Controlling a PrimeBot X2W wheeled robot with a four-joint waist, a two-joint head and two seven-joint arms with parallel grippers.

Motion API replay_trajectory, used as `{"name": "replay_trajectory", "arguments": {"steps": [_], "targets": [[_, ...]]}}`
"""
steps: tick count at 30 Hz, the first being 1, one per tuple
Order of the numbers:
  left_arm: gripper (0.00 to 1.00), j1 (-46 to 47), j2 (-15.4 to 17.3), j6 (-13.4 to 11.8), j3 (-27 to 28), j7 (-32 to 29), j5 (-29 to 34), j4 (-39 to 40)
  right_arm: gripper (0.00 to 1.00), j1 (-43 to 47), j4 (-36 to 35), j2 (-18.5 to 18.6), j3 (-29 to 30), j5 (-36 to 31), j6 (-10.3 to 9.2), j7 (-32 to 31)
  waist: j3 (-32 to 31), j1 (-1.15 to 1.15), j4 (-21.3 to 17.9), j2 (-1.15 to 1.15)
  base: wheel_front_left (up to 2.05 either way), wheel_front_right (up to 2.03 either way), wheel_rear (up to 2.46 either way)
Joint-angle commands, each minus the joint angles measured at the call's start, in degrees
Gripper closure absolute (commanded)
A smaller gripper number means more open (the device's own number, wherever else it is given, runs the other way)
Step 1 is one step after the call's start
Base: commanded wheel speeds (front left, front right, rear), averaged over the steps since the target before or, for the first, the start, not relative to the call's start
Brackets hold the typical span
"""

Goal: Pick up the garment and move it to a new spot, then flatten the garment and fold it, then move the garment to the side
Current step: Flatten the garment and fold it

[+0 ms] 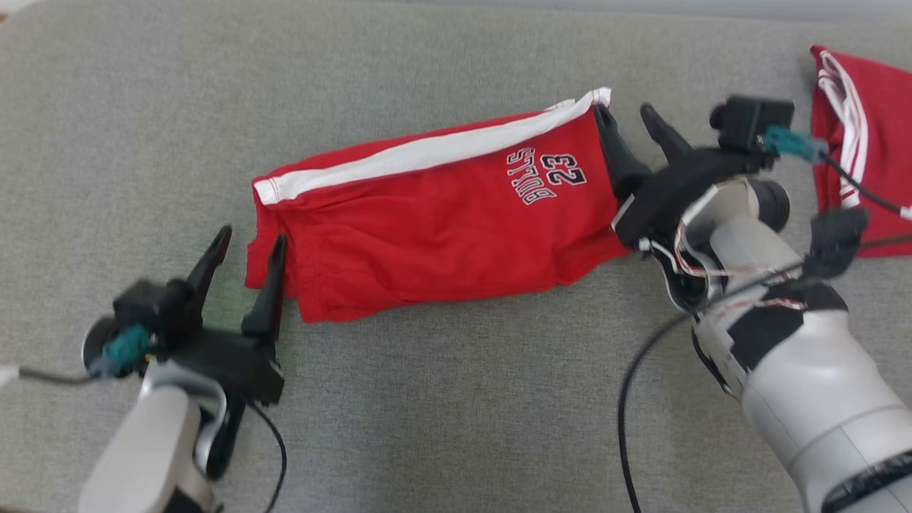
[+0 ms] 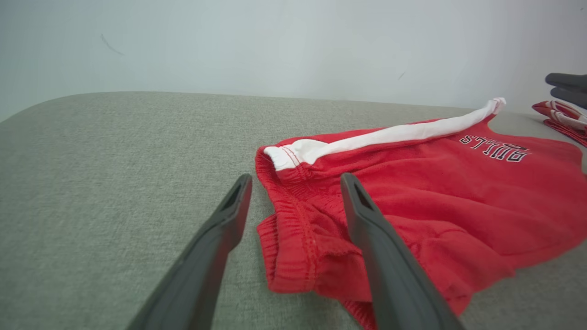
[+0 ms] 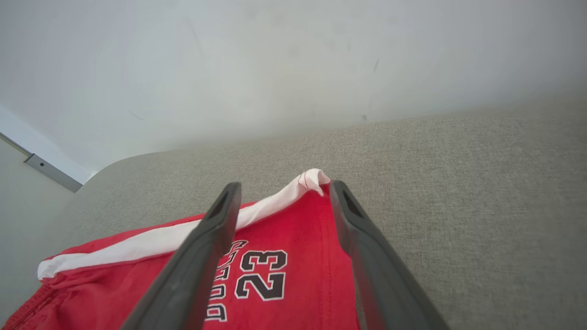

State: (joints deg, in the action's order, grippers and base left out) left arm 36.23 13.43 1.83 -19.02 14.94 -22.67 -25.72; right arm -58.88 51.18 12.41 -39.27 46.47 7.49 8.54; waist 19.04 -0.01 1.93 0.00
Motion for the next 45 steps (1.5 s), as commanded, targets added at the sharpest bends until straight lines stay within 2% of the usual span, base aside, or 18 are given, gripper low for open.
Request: {"name": "replay_trajectory", "arguments": {"steps": [1, 10, 19, 24, 29, 37, 45], "targets": [[0.00, -1.2, 0.1, -0.1, 0.1, 0.3, 0.2, 0.3, 0.00, 1.1, -0.1, 0.4, -0.3, 0.3, 0.00, 0.4, -1.2, 0.01, -0.2, 0.00, 0.00, 0.00, 0.00], [0.00, -15.3, -2.5, -4.4, 4.8, 0.3, 4.8, 16.2, 0.00, 9.6, -3.8, 5.1, -3.8, 0.5, 0.00, 4.1, -4.7, 0.01, -0.1, 0.00, 0.00, 0.00, 0.00], [0.00, -29.0, -7.4, -9.0, 11.0, 0.3, 11.2, 29.7, 0.00, 18.0, -3.9, 4.2, -2.5, -1.7, 0.00, 6.0, -10.7, 0.01, 0.7, 0.00, 0.00, 0.00, 0.00], [0.00, -35.3, -9.0, -8.6, 12.3, 0.3, 12.4, 32.5, 0.00, 21.5, -3.1, 3.6, 0.4, -2.1, 0.00, 6.3, -13.4, 0.01, 1.6, 0.00, 0.00, 0.00, 0.00], [0.00, -37.4, -9.6, -7.5, 12.8, 0.3, 12.9, 33.1, 0.00, 22.2, -2.0, 2.8, 2.8, -2.9, 0.00, 6.5, -14.2, 0.01, 3.0, 0.00, 0.00, 0.00, 0.00], [0.00, -36.3, -10.3, -6.2, 12.6, 0.3, 13.3, 32.8, 0.00, 18.0, 2.5, 1.8, 5.4, -5.2, 0.00, 4.9, -13.2, 0.01, 5.4, 0.00, 0.00, 0.00, 0.00], [0.00, -35.1, -10.5, -5.9, 11.6, 0.3, 13.1, 32.1, 0.00, 13.5, 10.8, 0.8, 7.6, -7.5, 0.00, 4.2, -11.8, 0.01, 8.0, 0.00, 0.00, 0.00, 0.00]]}}
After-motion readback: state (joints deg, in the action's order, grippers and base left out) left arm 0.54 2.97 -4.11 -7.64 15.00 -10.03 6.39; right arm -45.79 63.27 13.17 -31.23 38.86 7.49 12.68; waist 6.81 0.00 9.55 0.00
